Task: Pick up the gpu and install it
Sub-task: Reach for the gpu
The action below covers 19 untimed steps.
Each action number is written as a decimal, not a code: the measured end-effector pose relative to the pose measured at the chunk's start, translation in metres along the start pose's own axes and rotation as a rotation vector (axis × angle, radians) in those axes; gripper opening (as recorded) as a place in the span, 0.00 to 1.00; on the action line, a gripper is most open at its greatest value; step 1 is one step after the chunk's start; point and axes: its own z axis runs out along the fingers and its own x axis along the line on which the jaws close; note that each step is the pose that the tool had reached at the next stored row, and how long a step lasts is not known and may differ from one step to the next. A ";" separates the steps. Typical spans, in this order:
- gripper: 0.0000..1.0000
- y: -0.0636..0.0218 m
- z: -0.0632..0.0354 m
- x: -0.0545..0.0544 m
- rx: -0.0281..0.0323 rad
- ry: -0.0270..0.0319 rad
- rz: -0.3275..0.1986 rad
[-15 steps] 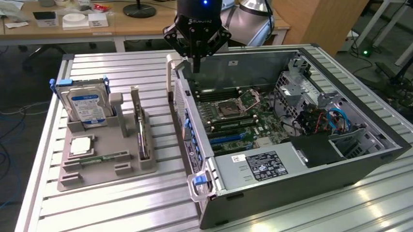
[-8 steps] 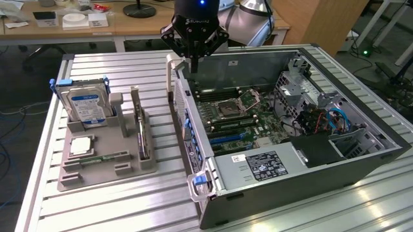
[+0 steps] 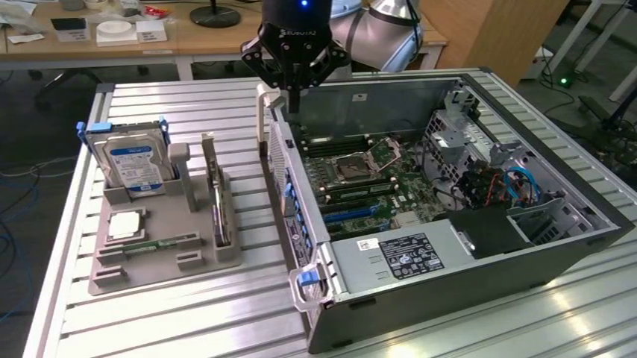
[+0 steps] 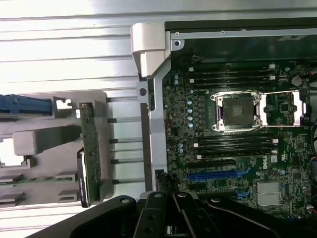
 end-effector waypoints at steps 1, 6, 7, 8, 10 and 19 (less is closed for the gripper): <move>0.11 -0.0001 0.0000 0.001 0.0000 0.0000 0.000; 0.11 -0.0003 -0.0002 0.004 0.0001 0.0001 0.000; 0.11 -0.0004 -0.0001 0.005 0.0000 0.0000 0.000; 0.11 -0.0004 -0.0002 0.006 0.0000 0.0000 0.000; 0.11 -0.0005 -0.0002 0.007 0.0000 0.0001 0.000; 0.11 -0.0010 -0.0004 0.013 0.0000 0.0001 0.000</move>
